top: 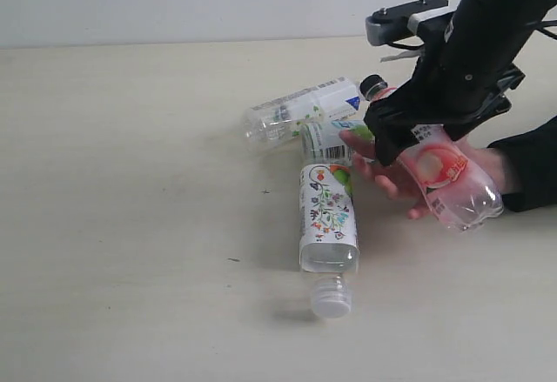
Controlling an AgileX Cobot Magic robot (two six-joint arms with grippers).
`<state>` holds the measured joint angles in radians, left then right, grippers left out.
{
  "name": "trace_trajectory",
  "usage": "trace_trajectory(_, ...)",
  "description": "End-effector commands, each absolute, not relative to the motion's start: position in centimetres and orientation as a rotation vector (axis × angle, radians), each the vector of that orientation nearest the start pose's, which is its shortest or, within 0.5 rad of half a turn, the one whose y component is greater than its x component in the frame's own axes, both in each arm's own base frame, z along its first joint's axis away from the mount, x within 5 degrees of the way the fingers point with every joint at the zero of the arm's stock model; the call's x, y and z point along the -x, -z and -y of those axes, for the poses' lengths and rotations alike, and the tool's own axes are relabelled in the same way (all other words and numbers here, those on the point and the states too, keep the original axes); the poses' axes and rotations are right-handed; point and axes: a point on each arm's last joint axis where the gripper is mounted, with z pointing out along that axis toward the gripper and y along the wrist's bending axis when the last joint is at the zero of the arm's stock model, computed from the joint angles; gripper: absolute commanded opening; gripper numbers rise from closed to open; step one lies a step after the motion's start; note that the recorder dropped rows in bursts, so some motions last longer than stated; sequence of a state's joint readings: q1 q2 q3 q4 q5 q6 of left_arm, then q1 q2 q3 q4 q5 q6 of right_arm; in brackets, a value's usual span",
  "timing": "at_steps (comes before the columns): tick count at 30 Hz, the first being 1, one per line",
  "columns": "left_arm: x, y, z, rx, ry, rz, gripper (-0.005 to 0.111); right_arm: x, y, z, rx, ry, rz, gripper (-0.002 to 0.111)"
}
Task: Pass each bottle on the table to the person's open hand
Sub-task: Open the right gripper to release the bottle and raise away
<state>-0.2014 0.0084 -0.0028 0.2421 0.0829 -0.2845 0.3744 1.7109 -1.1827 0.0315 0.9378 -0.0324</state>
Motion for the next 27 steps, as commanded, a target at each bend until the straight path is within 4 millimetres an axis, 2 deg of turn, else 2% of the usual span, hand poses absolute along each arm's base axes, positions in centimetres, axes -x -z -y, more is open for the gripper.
trace_trajectory(1,-5.7,-20.5,0.9,-0.101,0.178,-1.572,0.0,-30.2,-24.6,-11.9,0.559,-0.097,-2.811,0.086)
trace_trajectory(6,-5.7,-20.5,0.9,-0.101,0.178,-1.572,0.0,-28.8,-28.0,-11.4,0.541,-0.119,-2.71,0.086)
trace_trajectory(11,-5.7,-20.5,0.9,-0.101,0.178,-1.572,0.0,-26.0,-31.1,-10.8,0.522,-0.224,-2.6,0.081)
trace_trajectory(14,-5.7,-20.5,0.9,-0.101,0.178,-1.572,0.0,-23.6,-31.7,-10.3,0.507,-0.283,-2.517,0.064)
trace_trajectory(17,-5.7,-20.5,0.9,-0.101,0.178,-1.572,0.0,-20.8,-31.8,-9.1,0.484,-0.295,-2.452,0.041)
trace_trajectory(22,-5.7,-20.5,0.9,-0.101,0.178,-1.572,0.0,-14.8,-32.4,-6.8,0.47,-0.312,-2.341,0.004)
trace_trajectory(23,-5.7,-20.5,0.9,-0.101,0.178,-1.572,0.0,-13.8,-32.4,-6.4,0.466,-0.316,-2.319,0.0)
trace_trajectory(27,-5.7,-20.5,0.9,-0.101,0.178,-1.572,0.0,-9.6,-31.9,-4.6,0.454,-0.297,-2.184,0.0)
